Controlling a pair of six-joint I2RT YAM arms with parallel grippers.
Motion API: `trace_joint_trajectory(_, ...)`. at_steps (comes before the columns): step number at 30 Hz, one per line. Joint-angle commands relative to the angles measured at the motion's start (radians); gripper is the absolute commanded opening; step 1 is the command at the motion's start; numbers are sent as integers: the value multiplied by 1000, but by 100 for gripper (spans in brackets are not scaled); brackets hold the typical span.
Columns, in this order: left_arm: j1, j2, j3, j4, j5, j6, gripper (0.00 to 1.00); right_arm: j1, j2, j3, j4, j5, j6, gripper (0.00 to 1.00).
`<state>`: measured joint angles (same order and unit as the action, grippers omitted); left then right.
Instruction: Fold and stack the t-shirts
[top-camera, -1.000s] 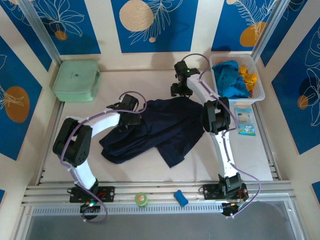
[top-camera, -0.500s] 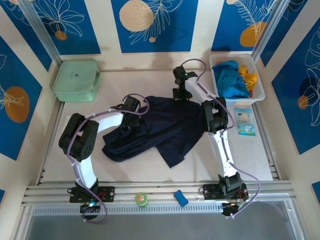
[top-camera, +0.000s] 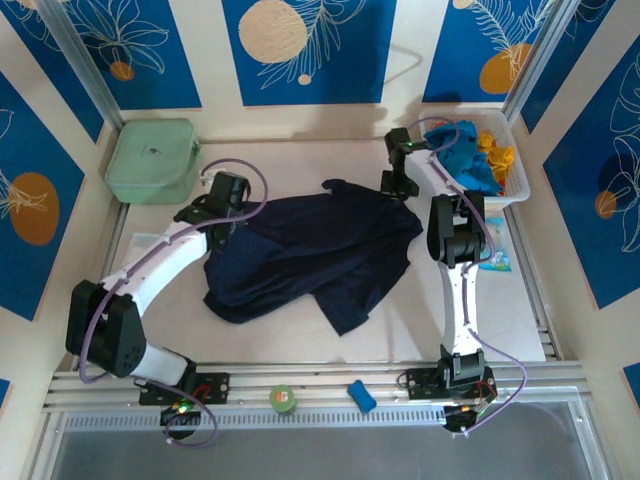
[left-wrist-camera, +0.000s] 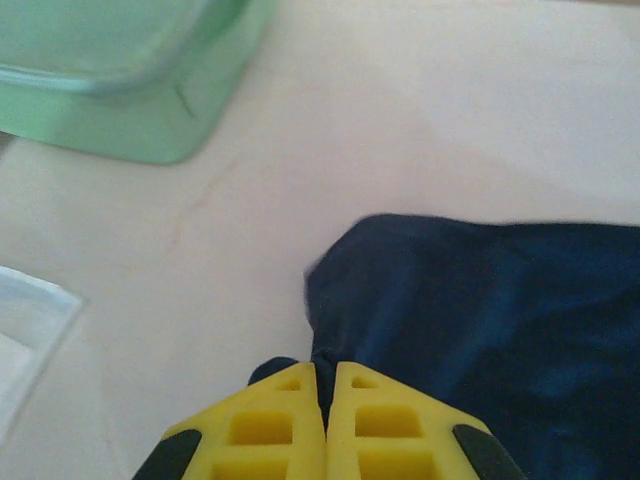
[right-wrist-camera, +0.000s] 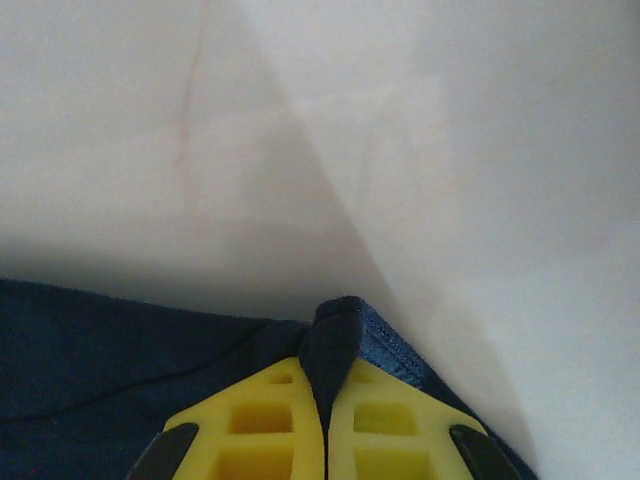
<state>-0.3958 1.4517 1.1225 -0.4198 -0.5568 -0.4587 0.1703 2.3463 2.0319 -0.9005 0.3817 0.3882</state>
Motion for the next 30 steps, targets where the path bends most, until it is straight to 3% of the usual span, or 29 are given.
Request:
trace_joint_trajectory(1, 42, 29, 46, 51, -76, 67, 0, -7, -28, 9, 23, 11, 62, 0)
trace_joint_trajectory(14, 105, 341, 347, 218, -157, 227, 1, -20, 95, 256, -65, 61, 127, 0)
trace_joint_trajectory(15, 107, 371, 374, 218, -155, 238, 13, -22, 100, 257, -71, 66, 133, 0)
trace_joint_trajectory(16, 107, 395, 396, 216, -144, 245, 32, -22, 97, 255, -74, 66, 133, 7)
trace_joint_trajectory(18, 107, 416, 426, 200, -108, 249, 68, -20, 85, 237, -76, 56, 125, 31)
trace_joint_trajectory(19, 107, 409, 428, 188, -87, 240, 80, -18, 68, 216, -69, 56, 119, 43)
trace_joint_trajectory(21, 105, 369, 406, 184, -56, 226, 93, -12, 19, 149, -48, 56, 103, 58)
trace_joint_trajectory(22, 104, 338, 385, 180, -43, 220, 98, -5, -19, 99, -28, 53, 96, 62)
trace_joint_trajectory(25, 105, 235, 334, 133, -12, 209, 99, 25, -160, -81, 40, 44, 80, 68)
trace_joint_trajectory(30, 104, 69, 254, -61, 67, 159, 99, 129, -415, -408, 112, 24, 64, 68)
